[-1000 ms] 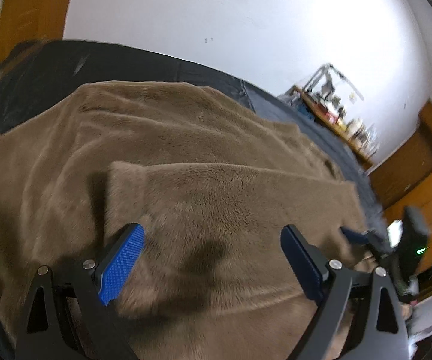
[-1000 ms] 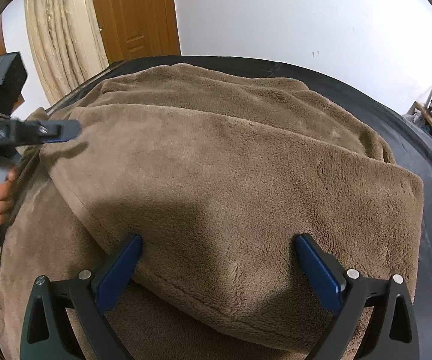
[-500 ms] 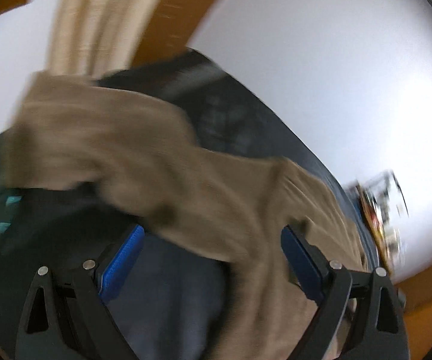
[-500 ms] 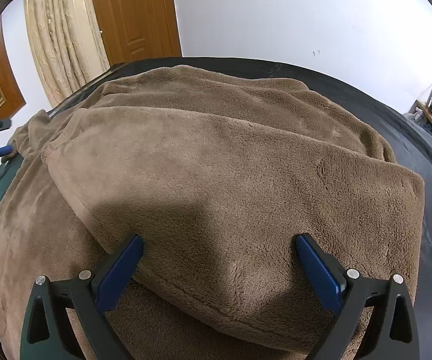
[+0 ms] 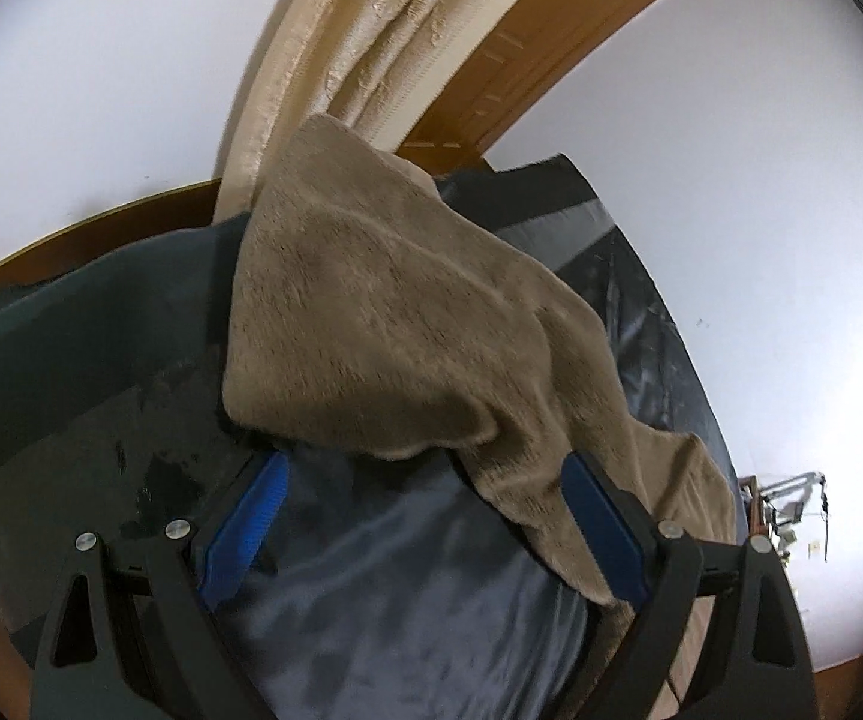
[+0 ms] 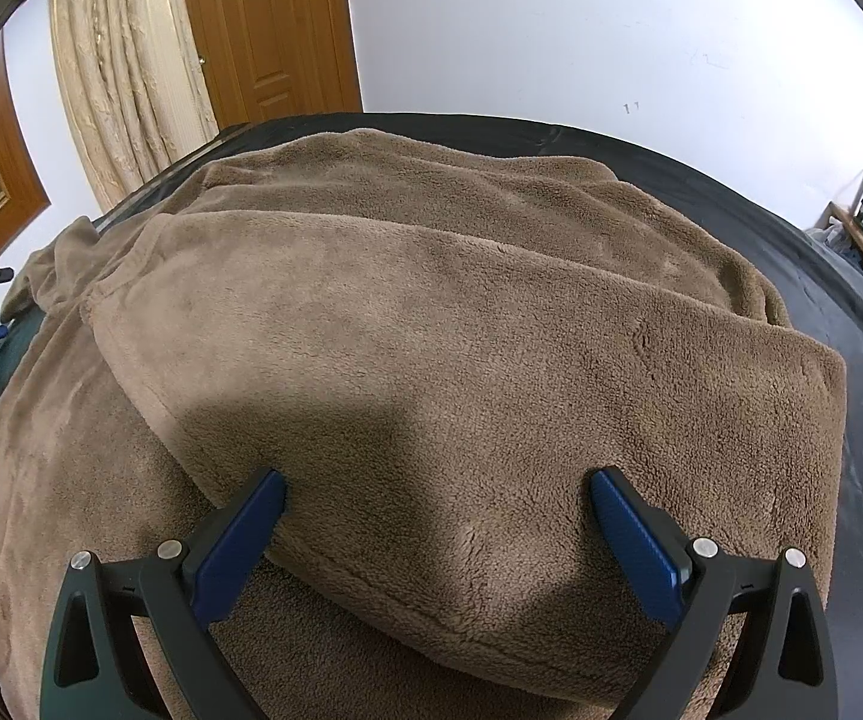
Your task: Fold clothes
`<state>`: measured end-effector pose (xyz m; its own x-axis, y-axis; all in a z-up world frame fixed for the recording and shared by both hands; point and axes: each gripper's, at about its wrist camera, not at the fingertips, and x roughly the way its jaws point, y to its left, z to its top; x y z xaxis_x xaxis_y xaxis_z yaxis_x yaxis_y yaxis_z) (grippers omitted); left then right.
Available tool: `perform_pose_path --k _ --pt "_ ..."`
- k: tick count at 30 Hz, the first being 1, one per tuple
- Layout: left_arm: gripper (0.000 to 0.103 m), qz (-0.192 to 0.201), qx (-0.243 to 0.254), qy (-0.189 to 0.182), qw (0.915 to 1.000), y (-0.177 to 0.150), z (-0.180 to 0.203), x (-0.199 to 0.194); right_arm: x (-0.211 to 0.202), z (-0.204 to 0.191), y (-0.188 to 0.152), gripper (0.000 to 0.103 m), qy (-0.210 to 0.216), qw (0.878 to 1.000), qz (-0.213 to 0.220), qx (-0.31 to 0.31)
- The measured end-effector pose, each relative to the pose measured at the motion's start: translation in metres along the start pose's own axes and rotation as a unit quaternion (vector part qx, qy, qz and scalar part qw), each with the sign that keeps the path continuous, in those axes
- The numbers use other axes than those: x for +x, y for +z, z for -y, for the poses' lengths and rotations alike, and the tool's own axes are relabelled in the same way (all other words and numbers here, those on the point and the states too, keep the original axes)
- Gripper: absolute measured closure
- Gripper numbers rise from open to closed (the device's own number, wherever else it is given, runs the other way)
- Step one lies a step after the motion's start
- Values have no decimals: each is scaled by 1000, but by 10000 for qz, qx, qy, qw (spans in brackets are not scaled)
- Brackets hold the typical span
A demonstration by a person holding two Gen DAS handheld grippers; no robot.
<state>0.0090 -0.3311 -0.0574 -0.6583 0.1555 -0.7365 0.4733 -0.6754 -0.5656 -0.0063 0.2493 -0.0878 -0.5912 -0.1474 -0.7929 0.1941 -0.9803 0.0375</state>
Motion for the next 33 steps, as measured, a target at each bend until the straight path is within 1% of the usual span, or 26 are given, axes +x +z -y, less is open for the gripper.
perform_pose_path --k 7,13,16,18,19,20,21,23,24,25,26,29,33 --pt "9 220 -361 -218 9989 16 -9 8 0 -1 0 0 -2 10000 0 7" --pt "9 416 -694 -409 9959 30 -17 16 0 -1 0 0 2 10000 1 11" --pt "10 474 -731 -422 9953 37 -16 20 0 0 0 0 5 10000 2 14" --pt "16 494 -685 -358 9958 39 -14 22 0 0 0 0 6 10000 2 15" --pt "23 500 -668 -311 9960 40 -14 23 0 0 0 0 6 10000 2 16" --pt "32 496 -663 -282 9962 41 -15 25 0 0 0 0 7 10000 2 16" --pt "38 483 -687 -251 9961 43 -17 26 0 0 0 0 7 10000 1 16" --pt "63 436 -815 -223 9955 45 -23 28 0 0 0 0 7 10000 0 17" --pt "70 411 -885 -214 9950 46 -27 29 0 0 1 0 7 10000 0 17" --pt "86 386 -955 -206 9945 46 -30 30 0 0 1 0 8 10000 0 18" --pt "91 377 -1005 -208 9940 47 -32 31 -1 0 1 0 8 10000 -1 18" --pt "94 416 -1048 -170 9935 48 -33 31 -1 0 1 0 9 10000 -1 20" --pt "94 667 -838 -22 9942 51 -14 20 -1 0 1 0 10 10000 -2 19"
